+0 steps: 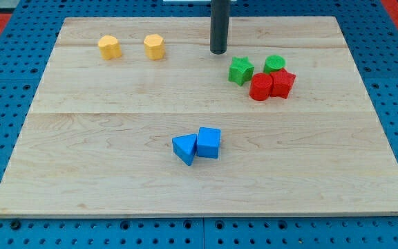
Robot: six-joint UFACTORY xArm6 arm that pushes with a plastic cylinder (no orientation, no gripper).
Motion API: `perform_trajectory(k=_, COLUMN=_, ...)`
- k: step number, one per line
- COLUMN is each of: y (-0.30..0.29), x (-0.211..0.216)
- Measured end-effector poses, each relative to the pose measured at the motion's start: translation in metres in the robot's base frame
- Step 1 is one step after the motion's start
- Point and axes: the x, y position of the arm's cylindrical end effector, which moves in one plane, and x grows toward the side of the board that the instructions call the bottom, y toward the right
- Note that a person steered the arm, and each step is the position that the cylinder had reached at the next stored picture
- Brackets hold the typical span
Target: Move yellow hexagon on the top left of blue cube
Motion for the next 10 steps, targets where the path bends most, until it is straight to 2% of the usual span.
perform_trajectory(k=1, y=-0.002, x=0.0)
perform_trajectory(k=2, y=-0.032, x=0.0)
perform_trajectory(k=5, y=-0.175, x=-0.011)
perform_trajectory(k=6, y=-0.158, x=-0.031)
perform_trajectory(k=7, y=-0.202, x=-0.041)
perform_trajectory(k=8, y=-0.235, x=-0.025)
perform_trajectory(k=9, y=-0.203, x=0.003)
perform_trajectory(k=10, y=-0.162, x=-0.001)
